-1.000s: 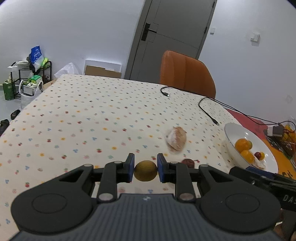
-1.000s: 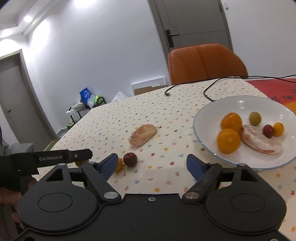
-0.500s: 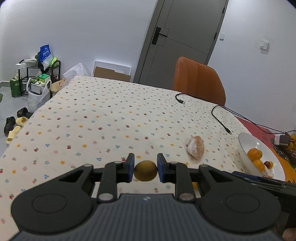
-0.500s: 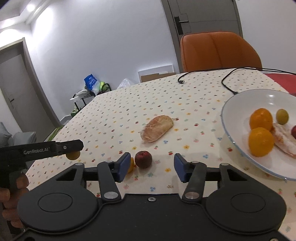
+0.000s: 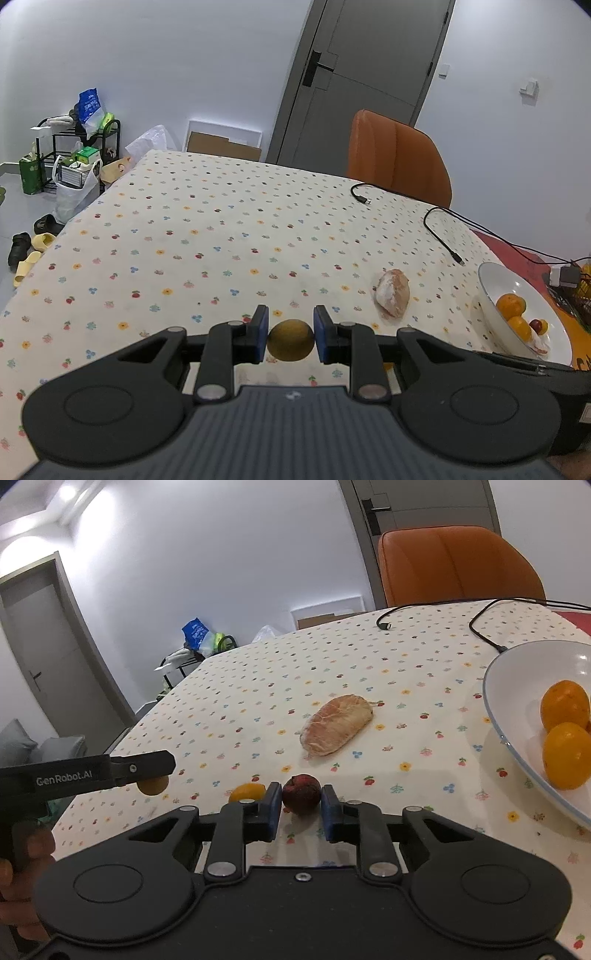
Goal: Organize fruits
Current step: 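Grasp a yellow-green plum with the left tool while the right tool grasps a dark red plum, then carry both plums to the white plate and open both tools to release them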
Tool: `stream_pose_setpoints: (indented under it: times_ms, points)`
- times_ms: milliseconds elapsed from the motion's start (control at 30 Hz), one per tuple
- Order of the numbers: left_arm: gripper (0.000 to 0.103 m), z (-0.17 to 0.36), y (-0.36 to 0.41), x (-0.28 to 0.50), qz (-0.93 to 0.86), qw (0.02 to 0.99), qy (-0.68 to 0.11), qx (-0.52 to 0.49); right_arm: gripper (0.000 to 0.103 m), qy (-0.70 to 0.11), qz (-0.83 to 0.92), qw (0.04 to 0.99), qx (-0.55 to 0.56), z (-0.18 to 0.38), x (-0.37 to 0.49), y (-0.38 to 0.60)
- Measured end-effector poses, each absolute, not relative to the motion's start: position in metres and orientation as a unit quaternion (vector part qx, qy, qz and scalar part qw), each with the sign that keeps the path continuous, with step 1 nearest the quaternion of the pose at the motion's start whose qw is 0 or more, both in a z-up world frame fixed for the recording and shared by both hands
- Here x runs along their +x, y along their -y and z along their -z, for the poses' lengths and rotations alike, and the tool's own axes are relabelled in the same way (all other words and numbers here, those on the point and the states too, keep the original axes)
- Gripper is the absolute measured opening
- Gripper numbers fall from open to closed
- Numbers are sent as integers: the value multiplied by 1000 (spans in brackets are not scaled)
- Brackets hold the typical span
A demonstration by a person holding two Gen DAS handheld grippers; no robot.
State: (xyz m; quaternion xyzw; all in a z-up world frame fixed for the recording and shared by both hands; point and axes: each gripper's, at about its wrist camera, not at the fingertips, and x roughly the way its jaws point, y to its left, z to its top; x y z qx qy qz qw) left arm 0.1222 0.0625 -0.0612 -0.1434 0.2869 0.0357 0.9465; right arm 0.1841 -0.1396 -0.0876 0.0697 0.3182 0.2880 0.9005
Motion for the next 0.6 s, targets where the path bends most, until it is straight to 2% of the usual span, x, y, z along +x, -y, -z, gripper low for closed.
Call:
stream_pose_setpoints:
  times_ms: [600]
  points:
    - [24,52,-17,129,0,951,-288,-114,21,-271,-252,922,114,66,164,199]
